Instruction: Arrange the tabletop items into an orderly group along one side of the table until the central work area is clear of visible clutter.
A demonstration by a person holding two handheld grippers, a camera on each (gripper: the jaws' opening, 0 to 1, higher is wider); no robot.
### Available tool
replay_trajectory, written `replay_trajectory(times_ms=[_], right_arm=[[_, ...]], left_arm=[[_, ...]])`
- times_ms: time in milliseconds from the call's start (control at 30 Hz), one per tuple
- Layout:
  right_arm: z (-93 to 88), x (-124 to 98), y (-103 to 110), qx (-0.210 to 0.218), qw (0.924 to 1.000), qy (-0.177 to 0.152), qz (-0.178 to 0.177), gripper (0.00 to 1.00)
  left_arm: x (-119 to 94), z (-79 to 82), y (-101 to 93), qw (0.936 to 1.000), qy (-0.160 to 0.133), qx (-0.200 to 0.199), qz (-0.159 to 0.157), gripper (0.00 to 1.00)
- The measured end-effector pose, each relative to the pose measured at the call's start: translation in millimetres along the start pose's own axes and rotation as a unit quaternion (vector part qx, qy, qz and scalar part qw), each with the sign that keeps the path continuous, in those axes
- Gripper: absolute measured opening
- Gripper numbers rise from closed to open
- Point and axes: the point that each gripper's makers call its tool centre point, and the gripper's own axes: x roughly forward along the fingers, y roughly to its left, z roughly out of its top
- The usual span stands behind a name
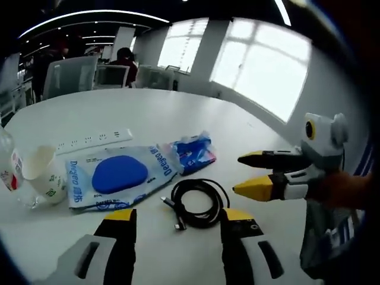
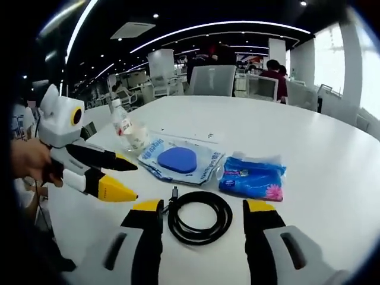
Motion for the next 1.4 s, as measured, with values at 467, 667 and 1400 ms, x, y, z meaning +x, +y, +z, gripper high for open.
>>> replay_trajectory(times_ms=[467, 667, 1400], right_arm=[[1.8, -28.6, 13.9, -0.008, 0.9998, -0.01, 0.015, 0.76], [-1.7, -39.3, 14.1, -0.011, 0.9997, -0.011, 0.017, 0.84], [-18.8, -86.9, 2.8, 0.008, 0.9999, -0.01, 0.007, 0.98]], left_arm=[[-52.3, -13.2, 23.8, 0.9984, -0.017, 0.051, 0.02, 0.79], [-79.7, -26.8, 33.3, 0.9984, -0.014, 0.05, 0.022, 0.88], [-172.6, -54.8, 74.2, 0.9958, -0.041, 0.034, 0.075, 1.0]])
